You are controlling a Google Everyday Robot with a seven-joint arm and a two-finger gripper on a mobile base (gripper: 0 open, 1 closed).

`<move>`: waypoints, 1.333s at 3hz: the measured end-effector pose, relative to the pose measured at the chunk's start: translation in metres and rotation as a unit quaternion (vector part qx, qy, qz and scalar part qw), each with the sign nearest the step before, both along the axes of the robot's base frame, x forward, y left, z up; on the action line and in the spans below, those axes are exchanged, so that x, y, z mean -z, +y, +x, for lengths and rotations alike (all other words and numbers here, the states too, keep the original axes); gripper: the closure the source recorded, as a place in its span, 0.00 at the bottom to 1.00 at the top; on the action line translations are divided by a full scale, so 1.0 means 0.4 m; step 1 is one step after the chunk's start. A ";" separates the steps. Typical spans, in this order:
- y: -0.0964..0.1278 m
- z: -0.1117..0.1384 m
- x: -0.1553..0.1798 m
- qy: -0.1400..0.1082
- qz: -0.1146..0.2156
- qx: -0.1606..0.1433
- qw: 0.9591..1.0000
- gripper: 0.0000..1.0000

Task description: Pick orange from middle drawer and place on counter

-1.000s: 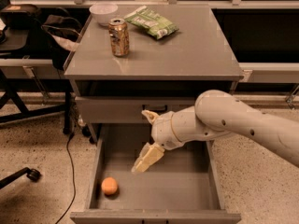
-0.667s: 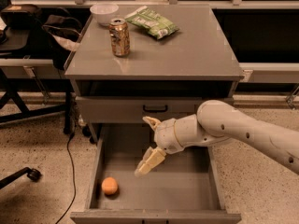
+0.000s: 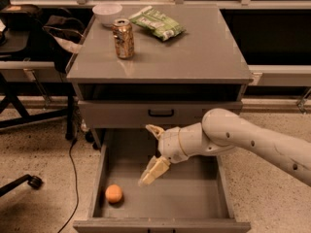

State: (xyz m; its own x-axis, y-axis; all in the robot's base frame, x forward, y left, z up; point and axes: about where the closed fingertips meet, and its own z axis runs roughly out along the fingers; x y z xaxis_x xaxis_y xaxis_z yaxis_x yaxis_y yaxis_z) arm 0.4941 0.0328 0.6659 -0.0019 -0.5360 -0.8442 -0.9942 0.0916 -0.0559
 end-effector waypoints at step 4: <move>0.087 0.048 0.314 0.053 -0.023 0.045 0.997 0.00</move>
Offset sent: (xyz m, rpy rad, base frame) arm 0.0176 0.0367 -0.1021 0.0983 0.0946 0.0047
